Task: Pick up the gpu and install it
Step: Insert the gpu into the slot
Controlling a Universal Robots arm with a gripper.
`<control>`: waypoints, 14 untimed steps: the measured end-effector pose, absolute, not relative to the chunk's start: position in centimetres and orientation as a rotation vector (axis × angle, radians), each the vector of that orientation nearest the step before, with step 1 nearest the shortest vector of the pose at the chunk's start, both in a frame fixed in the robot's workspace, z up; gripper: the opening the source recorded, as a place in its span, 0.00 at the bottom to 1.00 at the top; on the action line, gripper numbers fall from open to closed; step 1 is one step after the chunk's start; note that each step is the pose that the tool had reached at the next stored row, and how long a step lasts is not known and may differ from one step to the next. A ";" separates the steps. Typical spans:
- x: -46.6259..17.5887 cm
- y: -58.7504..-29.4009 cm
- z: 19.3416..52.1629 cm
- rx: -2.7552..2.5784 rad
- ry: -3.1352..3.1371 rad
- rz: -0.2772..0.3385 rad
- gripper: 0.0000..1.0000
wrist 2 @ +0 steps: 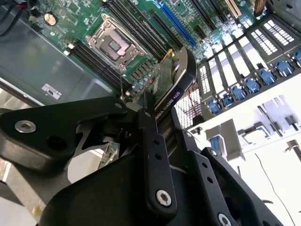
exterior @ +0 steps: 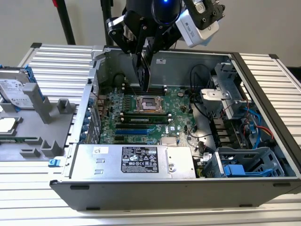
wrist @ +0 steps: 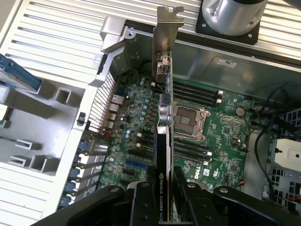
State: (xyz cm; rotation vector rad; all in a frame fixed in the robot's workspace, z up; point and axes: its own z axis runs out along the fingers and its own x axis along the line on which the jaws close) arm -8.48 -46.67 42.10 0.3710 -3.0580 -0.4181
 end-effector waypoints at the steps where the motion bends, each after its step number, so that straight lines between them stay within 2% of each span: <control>1: -8.4 -46.7 42.1 0.372 -3.058 -0.418 0.00; 14: -7.0 -46.7 42.1 0.379 -3.056 -0.418 0.00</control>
